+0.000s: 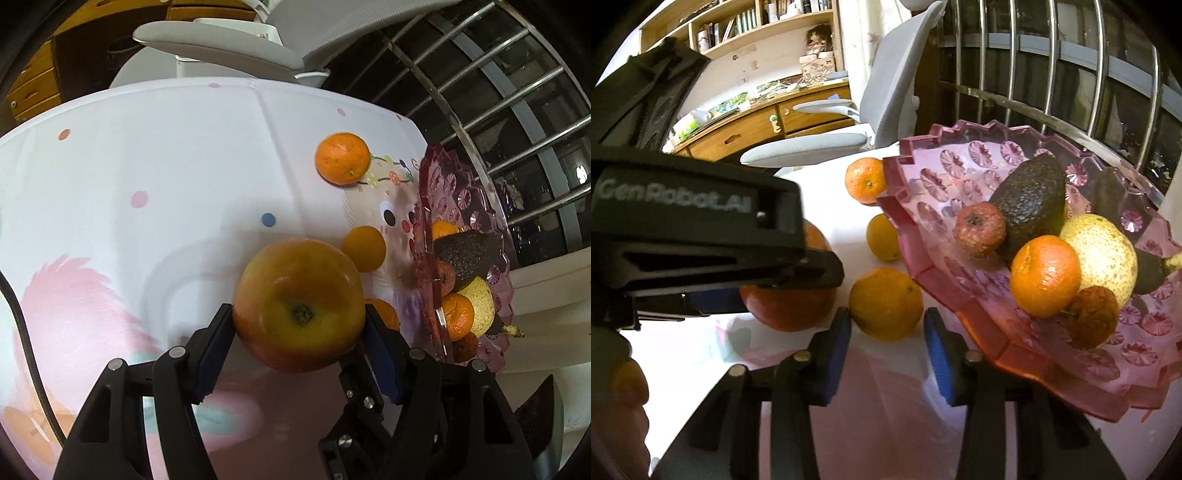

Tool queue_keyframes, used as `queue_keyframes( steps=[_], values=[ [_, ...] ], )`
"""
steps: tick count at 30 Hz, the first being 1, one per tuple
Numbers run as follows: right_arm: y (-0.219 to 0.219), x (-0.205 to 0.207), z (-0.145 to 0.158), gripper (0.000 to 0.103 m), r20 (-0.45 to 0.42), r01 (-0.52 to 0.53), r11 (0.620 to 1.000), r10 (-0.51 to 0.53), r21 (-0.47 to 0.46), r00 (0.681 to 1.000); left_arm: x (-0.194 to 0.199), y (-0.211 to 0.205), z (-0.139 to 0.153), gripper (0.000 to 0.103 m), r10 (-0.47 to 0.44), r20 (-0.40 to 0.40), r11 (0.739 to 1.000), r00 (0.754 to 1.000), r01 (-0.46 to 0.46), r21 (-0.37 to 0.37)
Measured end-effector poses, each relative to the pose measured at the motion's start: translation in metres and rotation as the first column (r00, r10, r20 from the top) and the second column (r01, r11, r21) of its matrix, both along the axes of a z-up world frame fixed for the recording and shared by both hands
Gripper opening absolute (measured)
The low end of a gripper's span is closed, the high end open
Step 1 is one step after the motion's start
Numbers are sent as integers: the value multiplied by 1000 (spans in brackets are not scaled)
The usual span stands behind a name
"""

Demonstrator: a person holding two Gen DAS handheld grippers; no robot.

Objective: Organize fruits
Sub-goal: 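Grasp the mandarin with the right gripper while the left lifts the red apple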

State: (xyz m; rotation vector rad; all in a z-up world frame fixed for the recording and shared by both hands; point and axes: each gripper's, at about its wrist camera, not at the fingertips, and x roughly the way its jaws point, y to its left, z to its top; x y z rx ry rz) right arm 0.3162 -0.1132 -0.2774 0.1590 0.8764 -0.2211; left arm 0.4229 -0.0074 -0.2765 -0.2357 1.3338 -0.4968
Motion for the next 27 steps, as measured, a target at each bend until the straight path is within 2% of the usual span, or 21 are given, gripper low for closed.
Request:
queue_keyframes(
  steps=[3,14,20,27],
  values=[
    [2,0,0,39,1,-4,1000,4,-17,1000,-2,10,5,66,19,15,1000,1000,-19,0],
    [10,-16,6,38,-19,-58,998,59,24,998,-33,42,33,66,66,58,998,996,-66,-2],
    [20,-46,21,38,-16,-110,993,111,52,994,-69,56,54,66,85,81,996,993,-85,-5],
    [15,-92,51,38,-16,-111,992,112,66,994,-115,61,76,66,78,87,997,993,-78,-4]
  ],
)
